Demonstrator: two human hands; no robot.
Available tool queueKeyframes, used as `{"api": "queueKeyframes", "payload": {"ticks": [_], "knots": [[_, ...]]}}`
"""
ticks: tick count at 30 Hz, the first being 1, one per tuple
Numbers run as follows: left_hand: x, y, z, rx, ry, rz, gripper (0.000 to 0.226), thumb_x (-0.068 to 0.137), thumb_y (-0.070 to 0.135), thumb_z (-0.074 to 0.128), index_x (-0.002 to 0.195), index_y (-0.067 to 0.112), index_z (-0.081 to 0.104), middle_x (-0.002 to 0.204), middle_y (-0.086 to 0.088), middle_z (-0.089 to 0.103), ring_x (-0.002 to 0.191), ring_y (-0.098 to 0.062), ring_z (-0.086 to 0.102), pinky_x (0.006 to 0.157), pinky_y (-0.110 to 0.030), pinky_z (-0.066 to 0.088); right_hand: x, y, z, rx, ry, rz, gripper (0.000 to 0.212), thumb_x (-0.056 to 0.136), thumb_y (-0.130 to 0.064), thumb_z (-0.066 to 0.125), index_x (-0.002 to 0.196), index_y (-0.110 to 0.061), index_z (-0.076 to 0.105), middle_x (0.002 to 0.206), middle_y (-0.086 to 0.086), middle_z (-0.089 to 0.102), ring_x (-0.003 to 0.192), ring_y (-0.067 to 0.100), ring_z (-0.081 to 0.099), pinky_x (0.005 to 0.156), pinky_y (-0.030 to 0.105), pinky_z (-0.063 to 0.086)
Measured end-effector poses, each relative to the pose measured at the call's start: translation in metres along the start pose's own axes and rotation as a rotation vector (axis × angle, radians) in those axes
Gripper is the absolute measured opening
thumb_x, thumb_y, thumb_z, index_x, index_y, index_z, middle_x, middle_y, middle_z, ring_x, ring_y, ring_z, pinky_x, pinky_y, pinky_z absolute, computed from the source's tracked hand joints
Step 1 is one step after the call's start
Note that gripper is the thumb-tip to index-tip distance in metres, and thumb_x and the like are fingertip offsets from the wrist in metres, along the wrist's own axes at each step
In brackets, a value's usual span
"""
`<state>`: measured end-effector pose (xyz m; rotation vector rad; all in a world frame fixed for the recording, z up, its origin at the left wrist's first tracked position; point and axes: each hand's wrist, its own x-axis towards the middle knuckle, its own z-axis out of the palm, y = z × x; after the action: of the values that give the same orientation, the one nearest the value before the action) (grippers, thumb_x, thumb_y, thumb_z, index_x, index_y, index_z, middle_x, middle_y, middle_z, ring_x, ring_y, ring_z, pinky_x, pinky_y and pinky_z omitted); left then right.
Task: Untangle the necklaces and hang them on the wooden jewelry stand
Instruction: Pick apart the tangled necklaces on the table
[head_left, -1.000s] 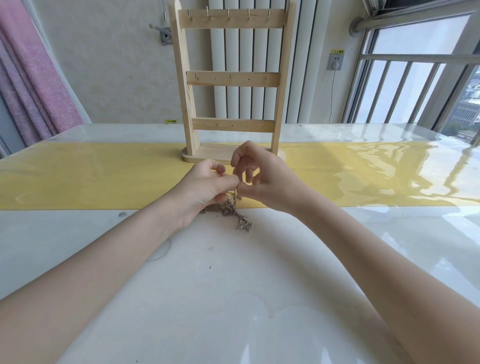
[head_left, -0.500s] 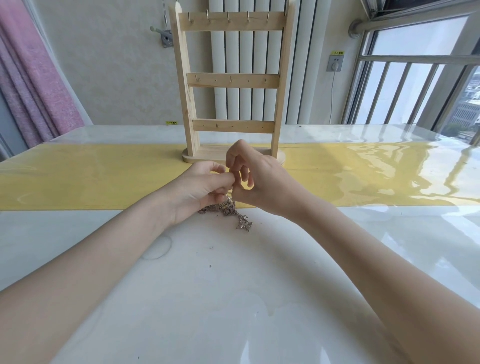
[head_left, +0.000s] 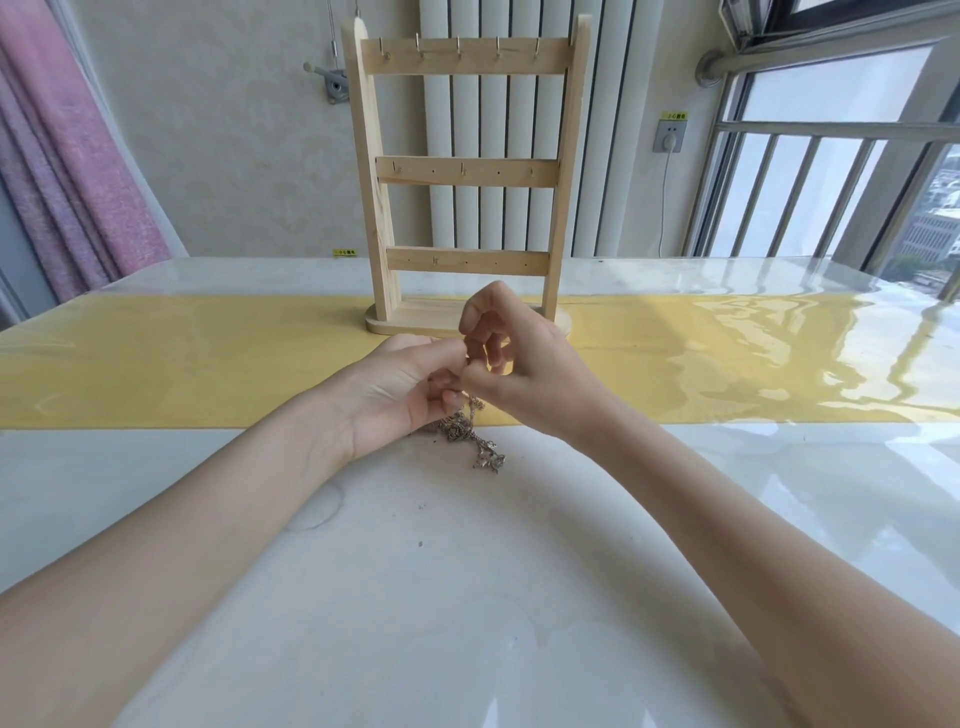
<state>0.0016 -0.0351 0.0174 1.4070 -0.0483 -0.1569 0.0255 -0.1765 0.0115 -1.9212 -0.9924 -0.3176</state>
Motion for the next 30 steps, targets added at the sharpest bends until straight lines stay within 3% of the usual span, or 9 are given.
{"api": "queueKeyframes", "payload": {"ticks": [2, 4, 6, 9, 12, 15, 19, 24, 30], "knots": [[-0.002, 0.002, 0.000, 0.117, -0.010, 0.019, 0.014, 0.070, 0.001, 0.056, 0.065, 0.013, 0.051, 0.052, 0.004, 0.042, 0.043, -0.005, 0.034, 0.044, -0.015, 0.034, 0.000, -0.001, -0.001, -0.051, -0.042, -0.028, 0.026, 0.076, -0.006, 0.059, 0.091, -0.015, 0.040, 0.071, -0.008, 0.047, 0.065, 0.007, 0.040, 0.060, 0.017, 0.034], [-0.004, 0.002, -0.001, 0.282, 0.001, 0.027, 0.018, 0.077, -0.003, 0.058, 0.075, 0.013, 0.050, 0.054, 0.005, 0.050, 0.043, -0.005, 0.034, 0.045, -0.015, 0.035, -0.001, -0.001, 0.000, -0.191, -0.104, -0.113, 0.024, 0.073, -0.009, 0.055, 0.093, -0.011, 0.042, 0.077, -0.002, 0.051, 0.070, 0.007, 0.040, 0.062, 0.020, 0.034], [-0.006, 0.002, -0.002, 0.377, 0.007, 0.033, 0.019, 0.087, -0.003, 0.052, 0.078, 0.013, 0.052, 0.057, 0.004, 0.055, 0.044, -0.004, 0.035, 0.047, -0.015, 0.035, -0.002, 0.000, 0.001, -0.352, -0.163, -0.179, 0.026, 0.073, -0.002, 0.055, 0.097, -0.003, 0.045, 0.084, 0.008, 0.054, 0.077, 0.017, 0.041, 0.064, 0.030, 0.038], [-0.007, 0.001, -0.002, 0.415, -0.011, 0.018, 0.020, 0.089, -0.002, 0.050, 0.078, 0.014, 0.050, 0.046, 0.012, 0.044, 0.043, -0.004, 0.033, 0.047, -0.015, 0.033, -0.002, 0.001, 0.003, -0.548, -0.183, -0.309, 0.028, 0.071, 0.005, 0.056, 0.099, 0.003, 0.048, 0.086, 0.015, 0.058, 0.081, 0.028, 0.043, 0.061, 0.033, 0.033], [-0.006, 0.001, -0.002, 0.370, -0.009, -0.008, 0.022, 0.089, -0.003, 0.050, 0.074, 0.013, 0.051, 0.046, 0.011, 0.038, 0.042, -0.004, 0.032, 0.045, -0.015, 0.032, 0.000, 0.000, 0.005, -0.643, -0.132, -0.427, 0.029, 0.065, 0.004, 0.053, 0.093, 0.004, 0.050, 0.078, 0.015, 0.058, 0.073, 0.026, 0.041, 0.059, 0.031, 0.023], [-0.004, 0.001, -0.001, 0.200, 0.004, -0.045, 0.029, 0.085, -0.006, 0.051, 0.063, 0.013, 0.053, 0.049, 0.006, 0.044, 0.042, -0.005, 0.032, 0.041, -0.015, 0.031, -0.002, 0.001, 0.003, -0.451, -0.082, -0.322, 0.024, 0.071, -0.003, 0.054, 0.094, -0.001, 0.047, 0.076, 0.006, 0.052, 0.074, 0.023, 0.040, 0.060, 0.027, 0.029], [-0.002, 0.002, 0.002, -0.009, 0.025, -0.053, 0.046, 0.081, -0.007, 0.043, 0.045, 0.017, 0.058, 0.050, 0.003, 0.041, 0.042, -0.006, 0.031, 0.044, -0.014, 0.029, -0.003, 0.000, 0.006, -0.109, 0.027, -0.088, 0.030, 0.074, -0.011, 0.060, 0.093, -0.013, 0.038, 0.074, -0.007, 0.046, 0.071, 0.007, 0.041, 0.062, 0.017, 0.033], [-0.002, 0.000, 0.008, -0.146, 0.055, 0.031, 0.021, 0.078, -0.007, 0.045, 0.067, 0.011, 0.046, 0.050, 0.003, 0.042, 0.040, -0.005, 0.036, 0.043, -0.013, 0.035, -0.005, -0.007, 0.014, 0.201, 0.178, 0.080, 0.027, 0.074, -0.006, 0.057, 0.087, -0.019, 0.038, 0.073, -0.007, 0.047, 0.064, 0.008, 0.039, 0.062, 0.017, 0.037], [0.000, 0.000, 0.004, -0.014, 0.133, 0.281, 0.033, 0.068, -0.002, 0.058, 0.081, 0.017, 0.035, 0.068, -0.002, 0.043, 0.048, -0.007, 0.038, 0.048, -0.015, 0.040, -0.002, -0.001, -0.001, 0.464, 0.282, 0.278, 0.028, 0.084, 0.009, 0.055, 0.092, -0.015, 0.043, 0.072, -0.001, 0.052, 0.062, 0.008, 0.044, 0.063, 0.022, 0.041]]}}
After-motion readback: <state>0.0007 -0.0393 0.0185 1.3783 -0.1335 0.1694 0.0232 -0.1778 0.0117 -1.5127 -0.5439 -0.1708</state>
